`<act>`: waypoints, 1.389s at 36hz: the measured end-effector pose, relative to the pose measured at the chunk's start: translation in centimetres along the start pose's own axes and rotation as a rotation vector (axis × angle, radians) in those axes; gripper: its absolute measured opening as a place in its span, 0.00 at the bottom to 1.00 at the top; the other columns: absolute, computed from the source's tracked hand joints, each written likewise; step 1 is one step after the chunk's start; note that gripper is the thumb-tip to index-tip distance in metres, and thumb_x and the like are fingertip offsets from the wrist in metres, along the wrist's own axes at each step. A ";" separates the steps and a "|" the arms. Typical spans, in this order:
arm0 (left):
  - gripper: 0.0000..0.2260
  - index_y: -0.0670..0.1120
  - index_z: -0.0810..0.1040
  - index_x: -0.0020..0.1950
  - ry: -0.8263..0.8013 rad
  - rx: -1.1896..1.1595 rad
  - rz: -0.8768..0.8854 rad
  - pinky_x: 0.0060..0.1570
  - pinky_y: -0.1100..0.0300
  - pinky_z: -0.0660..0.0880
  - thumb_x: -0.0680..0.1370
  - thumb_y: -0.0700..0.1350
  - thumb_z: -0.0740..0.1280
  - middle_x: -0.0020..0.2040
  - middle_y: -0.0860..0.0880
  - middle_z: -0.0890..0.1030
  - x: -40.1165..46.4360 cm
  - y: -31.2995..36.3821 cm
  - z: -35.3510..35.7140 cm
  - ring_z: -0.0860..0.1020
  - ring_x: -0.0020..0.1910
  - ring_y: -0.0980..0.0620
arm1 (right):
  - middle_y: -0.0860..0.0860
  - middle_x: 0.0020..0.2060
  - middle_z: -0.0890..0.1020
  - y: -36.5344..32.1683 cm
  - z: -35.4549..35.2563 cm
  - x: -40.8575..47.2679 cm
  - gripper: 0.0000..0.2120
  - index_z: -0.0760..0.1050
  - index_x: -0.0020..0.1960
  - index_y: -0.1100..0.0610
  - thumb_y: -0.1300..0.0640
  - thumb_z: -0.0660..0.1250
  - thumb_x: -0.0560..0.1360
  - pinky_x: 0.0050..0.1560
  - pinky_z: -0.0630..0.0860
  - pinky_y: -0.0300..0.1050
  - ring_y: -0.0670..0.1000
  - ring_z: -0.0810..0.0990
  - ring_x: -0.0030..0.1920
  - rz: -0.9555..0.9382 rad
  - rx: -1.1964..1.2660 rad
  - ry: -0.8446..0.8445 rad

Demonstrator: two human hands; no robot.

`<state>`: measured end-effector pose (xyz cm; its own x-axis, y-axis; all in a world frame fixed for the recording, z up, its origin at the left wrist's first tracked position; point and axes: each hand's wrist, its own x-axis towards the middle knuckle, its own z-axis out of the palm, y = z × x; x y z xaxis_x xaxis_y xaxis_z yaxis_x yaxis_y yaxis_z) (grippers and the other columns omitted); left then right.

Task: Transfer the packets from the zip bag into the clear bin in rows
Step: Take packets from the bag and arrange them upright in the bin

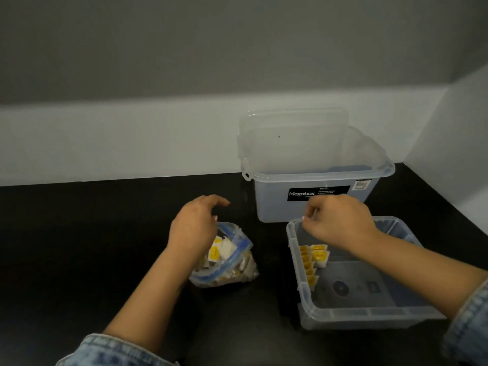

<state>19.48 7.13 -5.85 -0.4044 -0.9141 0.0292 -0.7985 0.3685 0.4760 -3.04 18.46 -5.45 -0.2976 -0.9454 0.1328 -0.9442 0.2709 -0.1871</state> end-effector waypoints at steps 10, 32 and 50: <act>0.27 0.53 0.61 0.72 -0.210 -0.017 -0.220 0.45 0.61 0.70 0.75 0.44 0.67 0.67 0.49 0.71 0.7 -6.4 -0.9 0.74 0.58 0.53 | 0.44 0.48 0.82 -11.2 2.1 1.4 0.13 0.77 0.58 0.43 0.49 0.66 0.74 0.44 0.76 0.41 0.47 0.79 0.48 -0.278 0.102 -0.157; 0.28 0.53 0.64 0.70 -0.232 -0.114 -0.241 0.43 0.61 0.73 0.73 0.41 0.70 0.63 0.50 0.72 0.1 -9.6 0.5 0.75 0.53 0.53 | 0.48 0.52 0.80 -17.5 12.4 5.1 0.15 0.74 0.59 0.49 0.48 0.66 0.74 0.55 0.73 0.47 0.50 0.78 0.53 -0.502 -0.171 -0.391; 0.27 0.53 0.66 0.70 -0.193 -0.119 -0.176 0.46 0.63 0.70 0.73 0.42 0.70 0.66 0.51 0.70 0.0 -9.3 0.3 0.74 0.59 0.53 | 0.51 0.47 0.81 -17.7 12.6 5.6 0.11 0.77 0.52 0.54 0.49 0.61 0.77 0.52 0.73 0.45 0.49 0.78 0.46 -0.545 -0.271 -0.411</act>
<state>26.75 3.76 -10.51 -0.3501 -0.9092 -0.2253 -0.8108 0.1737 0.5589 13.83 6.09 -13.70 0.2503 -0.9360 -0.2474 -0.9607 -0.2718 0.0561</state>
